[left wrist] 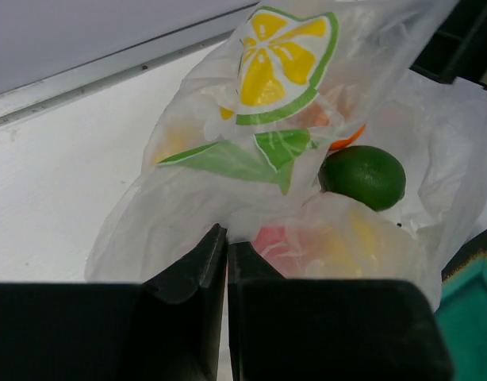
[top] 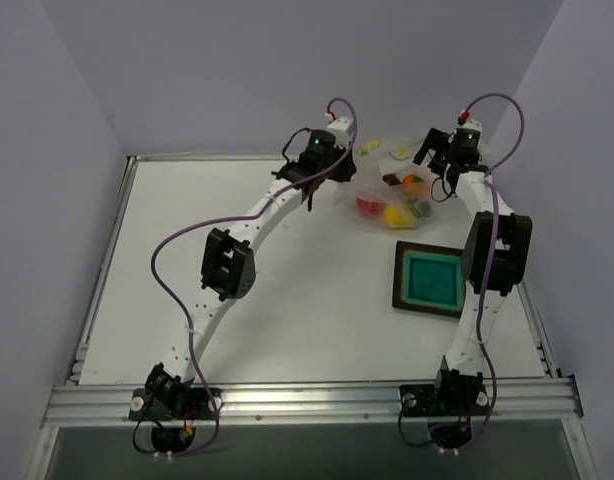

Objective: Take the fake fruits out of the plastic bag

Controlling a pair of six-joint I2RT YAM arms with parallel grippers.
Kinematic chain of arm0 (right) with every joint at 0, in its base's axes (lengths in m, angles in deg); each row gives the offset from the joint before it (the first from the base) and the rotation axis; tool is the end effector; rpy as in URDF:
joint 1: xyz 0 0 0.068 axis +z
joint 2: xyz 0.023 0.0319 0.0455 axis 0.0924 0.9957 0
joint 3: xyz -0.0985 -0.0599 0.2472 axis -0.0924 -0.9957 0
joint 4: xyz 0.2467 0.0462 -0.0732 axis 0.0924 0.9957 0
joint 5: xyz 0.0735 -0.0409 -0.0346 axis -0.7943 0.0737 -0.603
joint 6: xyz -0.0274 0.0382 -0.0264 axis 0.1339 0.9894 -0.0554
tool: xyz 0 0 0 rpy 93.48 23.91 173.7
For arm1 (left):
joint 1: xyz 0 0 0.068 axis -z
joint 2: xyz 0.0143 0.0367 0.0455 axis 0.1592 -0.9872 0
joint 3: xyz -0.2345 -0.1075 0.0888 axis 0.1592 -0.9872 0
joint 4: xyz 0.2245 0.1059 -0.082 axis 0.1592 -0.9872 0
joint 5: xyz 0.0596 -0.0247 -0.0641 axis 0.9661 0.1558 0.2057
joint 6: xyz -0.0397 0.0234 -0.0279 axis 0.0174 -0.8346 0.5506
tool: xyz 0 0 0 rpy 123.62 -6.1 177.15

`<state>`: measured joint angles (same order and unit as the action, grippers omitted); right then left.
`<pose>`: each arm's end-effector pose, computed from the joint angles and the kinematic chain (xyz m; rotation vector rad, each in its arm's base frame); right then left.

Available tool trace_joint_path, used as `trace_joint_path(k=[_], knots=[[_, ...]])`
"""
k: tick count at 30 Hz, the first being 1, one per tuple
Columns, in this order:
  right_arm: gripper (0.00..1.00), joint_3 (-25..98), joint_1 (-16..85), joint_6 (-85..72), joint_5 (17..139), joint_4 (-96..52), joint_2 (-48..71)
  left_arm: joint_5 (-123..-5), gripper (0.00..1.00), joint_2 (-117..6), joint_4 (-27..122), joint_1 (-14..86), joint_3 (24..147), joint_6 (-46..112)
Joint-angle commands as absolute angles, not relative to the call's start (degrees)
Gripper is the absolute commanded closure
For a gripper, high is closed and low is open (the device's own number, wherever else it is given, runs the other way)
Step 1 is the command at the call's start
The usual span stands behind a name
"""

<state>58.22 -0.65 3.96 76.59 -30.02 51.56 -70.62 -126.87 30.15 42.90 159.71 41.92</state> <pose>0.5069 -0.0470 0.2645 0.2595 1.8418 0.2883 0.4854 -0.3350 0.2913 0.4126 1.8772 -0.8875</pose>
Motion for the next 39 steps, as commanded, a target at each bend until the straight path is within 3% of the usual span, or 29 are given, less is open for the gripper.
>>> trace_joint_path(k=[1,4,6,8,12,16,24,26,27,28,29,30,32,39], knots=[[0.00,64.4,-0.6,7.9,76.1,-28.9,56.6,-76.1,0.98,-127.3,33.4,41.6,160.7,44.1],[0.02,68.0,-0.5,10.8,74.1,-28.9,61.6,-77.6,0.98,-128.9,34.3,40.7,161.1,45.7],[0.11,69.4,-0.5,11.7,72.9,-29.0,64.2,-78.6,0.98,-129.9,34.8,39.9,161.4,46.6],[0.35,69.6,-0.5,13.0,72.7,-29.0,65.4,-79.8,0.98,-131.7,35.5,39.4,162.5,48.1],[0.65,67.9,-0.6,13.2,71.9,-29.0,65.8,-82.0,0.98,-134.4,37.2,38.1,163.2,50.8],[0.76,61.4,-0.7,12.6,70.7,-29.0,63.1,-81.8,0.98,-136.6,36.8,37.8,163.3,50.4],[0.72,45.0,-0.2,11.2,67.3,-32.9,51.9,-84.1,0.98,-136.7,37.8,37.6,161.4,52.5],[0.64,42.8,-0.3,10.4,67.4,-32.9,50.3,-84.9,0.76,-134.7,38.4,37.7,159.0,52.3],[0.56,42.6,-0.4,10.1,67.8,-32.9,50.1,-84.7,0.66,-131.4,39.8,37.7,157.1,52.3],[0.41,42.6,-0.5,10.0,67.7,-32.8,49.9,-84.5,0.56,-129.4,40.8,37.7,152.3,52.3],[0.36,42.6,-0.8,10.0,67.6,-32.9,49.4,-83.7,0.39,-127.5,41.7,37.7,149.8,52.3],[0.32,42.8,-0.8,10.0,67.3,-32.9,49.0,-83.3,0.33,-123.3,43.6,37.7,147.2,52.5],[0.24,43.5,-0.8,10.3,67.4,-32.9,48.6,-82.9,0.22,-119.2,46.3,37.8,139.6,53.0],[0.22,46.8,-1.1,10.7,69.1,-32.9,47.7,-80.2,0.08,-102.2,50.9,38.1,121.4,54.2]])
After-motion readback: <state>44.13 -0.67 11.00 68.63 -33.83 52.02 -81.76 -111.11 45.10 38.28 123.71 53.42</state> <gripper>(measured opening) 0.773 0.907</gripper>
